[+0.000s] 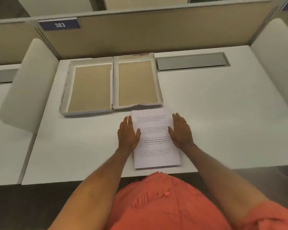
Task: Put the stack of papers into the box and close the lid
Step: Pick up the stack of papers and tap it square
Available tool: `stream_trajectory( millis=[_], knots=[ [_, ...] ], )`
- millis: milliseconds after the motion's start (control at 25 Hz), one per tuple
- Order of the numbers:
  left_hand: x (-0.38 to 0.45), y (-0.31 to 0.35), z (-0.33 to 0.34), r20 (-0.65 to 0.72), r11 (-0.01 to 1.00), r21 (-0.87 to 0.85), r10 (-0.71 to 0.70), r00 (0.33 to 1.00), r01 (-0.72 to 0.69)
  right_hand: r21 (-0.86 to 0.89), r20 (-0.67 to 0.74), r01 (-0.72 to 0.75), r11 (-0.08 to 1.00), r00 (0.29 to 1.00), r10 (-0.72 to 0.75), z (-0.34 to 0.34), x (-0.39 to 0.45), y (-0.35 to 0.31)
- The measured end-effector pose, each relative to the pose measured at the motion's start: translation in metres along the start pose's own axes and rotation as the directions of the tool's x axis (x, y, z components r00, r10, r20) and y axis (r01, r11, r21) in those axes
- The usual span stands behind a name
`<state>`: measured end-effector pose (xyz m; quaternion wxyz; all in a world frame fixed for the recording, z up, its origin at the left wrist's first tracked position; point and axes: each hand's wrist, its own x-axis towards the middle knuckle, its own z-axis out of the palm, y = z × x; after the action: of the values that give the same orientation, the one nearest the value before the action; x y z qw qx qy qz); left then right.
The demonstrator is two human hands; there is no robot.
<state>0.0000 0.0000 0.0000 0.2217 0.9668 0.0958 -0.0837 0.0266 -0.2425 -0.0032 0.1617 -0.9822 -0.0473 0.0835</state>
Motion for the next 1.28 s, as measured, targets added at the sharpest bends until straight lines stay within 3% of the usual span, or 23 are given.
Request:
stream_trajectory(
  millis=[240, 360, 600, 720, 1000, 1160, 1280],
  knots=[
    [-0.008, 0.000, 0.022, 0.119, 0.973, -0.148, -0.162, 0.980, 0.179, 0.166, 0.011, -0.162, 0.973, 0.987, 0.163, 0.027, -0.022, -0.008],
    [-0.004, -0.001, 0.026, 0.150, 0.932, -0.220, -0.261, 0.954, 0.289, 0.401, 0.060, -0.340, 0.851, 0.936, 0.346, 0.033, -0.020, -0.014],
    [0.011, -0.010, 0.023, 0.234, 0.907, -0.201, -0.322, 0.917, 0.369, 0.531, 0.241, -0.565, 0.632, 0.815, 0.526, 0.038, -0.004, -0.012],
    [0.014, -0.010, 0.023, 0.248, 0.907, -0.197, -0.321, 0.914, 0.373, 0.563, 0.306, -0.612, 0.556, 0.779, 0.548, 0.034, 0.006, -0.010],
    [0.013, -0.014, 0.028, 0.233, 0.912, -0.215, -0.299, 0.925, 0.349, 0.493, 0.391, -0.666, 0.560, 0.745, 0.541, 0.033, 0.020, -0.010],
    [0.012, -0.015, 0.030, 0.216, 0.911, -0.233, -0.292, 0.932, 0.340, 0.423, 0.366, -0.673, 0.607, 0.740, 0.565, 0.033, 0.013, -0.020],
    [0.013, -0.016, 0.030, 0.221, 0.908, -0.237, -0.296, 0.929, 0.345, 0.610, 0.421, -0.644, 0.462, 0.757, 0.499, 0.027, 0.014, -0.015]
  ],
)
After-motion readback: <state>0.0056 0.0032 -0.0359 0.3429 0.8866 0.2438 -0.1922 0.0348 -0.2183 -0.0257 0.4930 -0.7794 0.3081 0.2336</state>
